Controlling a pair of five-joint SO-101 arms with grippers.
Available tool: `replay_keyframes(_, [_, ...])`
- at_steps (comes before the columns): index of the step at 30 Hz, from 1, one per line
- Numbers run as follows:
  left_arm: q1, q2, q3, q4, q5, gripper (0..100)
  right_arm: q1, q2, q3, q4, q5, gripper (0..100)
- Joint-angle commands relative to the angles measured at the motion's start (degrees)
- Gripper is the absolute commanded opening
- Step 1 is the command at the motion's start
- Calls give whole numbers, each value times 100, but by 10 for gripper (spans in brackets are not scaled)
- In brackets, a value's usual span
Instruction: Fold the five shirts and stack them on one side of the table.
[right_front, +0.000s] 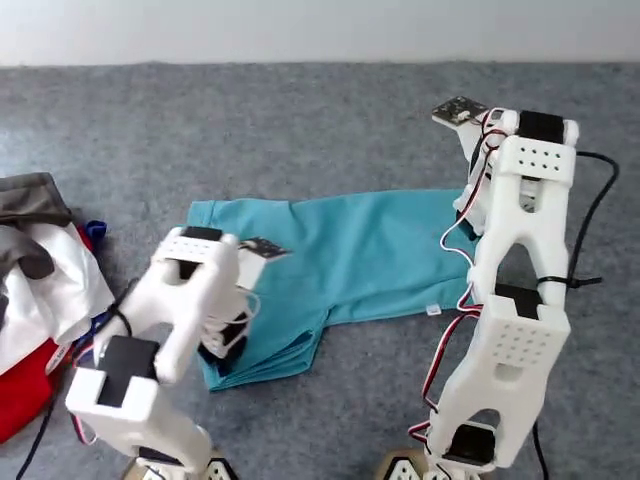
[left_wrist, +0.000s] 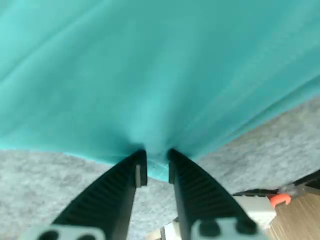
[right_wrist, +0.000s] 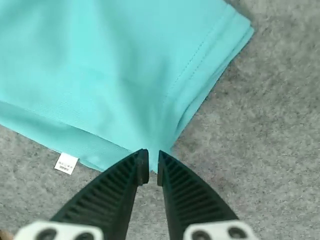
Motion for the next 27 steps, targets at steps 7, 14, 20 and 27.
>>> replay_keyframes(7, [-466,-378,-374,475,-237,79,-92,-31,-26,242,-44,43])
replay_keyframes(14, [-308,-1723,-1288,1037,-202,81,-488,-13,-53,66,-70,46])
replay_keyframes(20, [-308,-1952,-1886,-26,826,81,-822,4,-35,-1051,-105,47])
replay_keyframes(27, [-299,-651,-1930,-1776,1837,81,-892,708,-26,-2659,-1196,47])
